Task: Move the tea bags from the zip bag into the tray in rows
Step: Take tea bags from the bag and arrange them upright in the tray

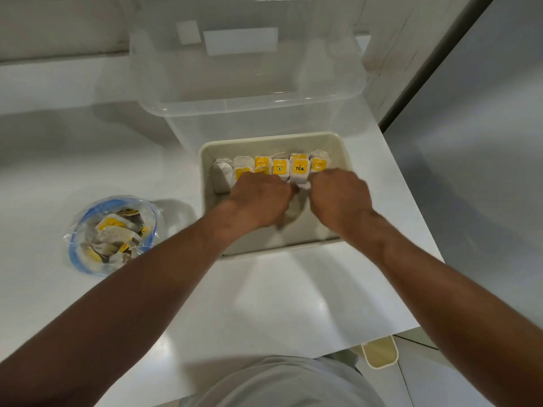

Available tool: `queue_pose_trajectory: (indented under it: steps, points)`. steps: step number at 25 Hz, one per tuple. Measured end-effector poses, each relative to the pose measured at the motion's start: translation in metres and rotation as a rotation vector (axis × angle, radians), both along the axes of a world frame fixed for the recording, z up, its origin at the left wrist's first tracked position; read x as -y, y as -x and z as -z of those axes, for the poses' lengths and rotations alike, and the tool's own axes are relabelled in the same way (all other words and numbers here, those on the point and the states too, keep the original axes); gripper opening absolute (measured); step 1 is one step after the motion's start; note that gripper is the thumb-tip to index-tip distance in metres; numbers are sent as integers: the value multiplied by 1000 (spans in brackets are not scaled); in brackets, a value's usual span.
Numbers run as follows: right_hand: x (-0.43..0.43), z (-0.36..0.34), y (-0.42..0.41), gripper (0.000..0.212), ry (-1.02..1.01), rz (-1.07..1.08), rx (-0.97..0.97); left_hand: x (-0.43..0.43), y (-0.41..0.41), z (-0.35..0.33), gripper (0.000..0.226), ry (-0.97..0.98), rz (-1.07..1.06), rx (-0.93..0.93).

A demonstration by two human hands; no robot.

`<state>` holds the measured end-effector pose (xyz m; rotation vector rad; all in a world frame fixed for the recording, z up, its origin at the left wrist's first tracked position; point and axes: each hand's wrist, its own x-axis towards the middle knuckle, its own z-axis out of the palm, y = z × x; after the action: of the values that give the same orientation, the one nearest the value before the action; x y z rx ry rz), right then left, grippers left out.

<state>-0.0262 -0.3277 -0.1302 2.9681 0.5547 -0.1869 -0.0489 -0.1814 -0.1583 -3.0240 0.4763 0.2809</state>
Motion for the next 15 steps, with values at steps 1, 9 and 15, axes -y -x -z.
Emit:
queue_pose_trajectory:
  steps: [1,9,15]
  points:
    - [-5,3,7,26,23,-5,-66,1,2,2,39,-29,21,-33]
    - [-14,19,-2,28,145,39,-114,15,-6,10,51,-127,8,7]
    - [-12,18,6,28,130,16,-107,15,-4,13,50,-77,-20,14]
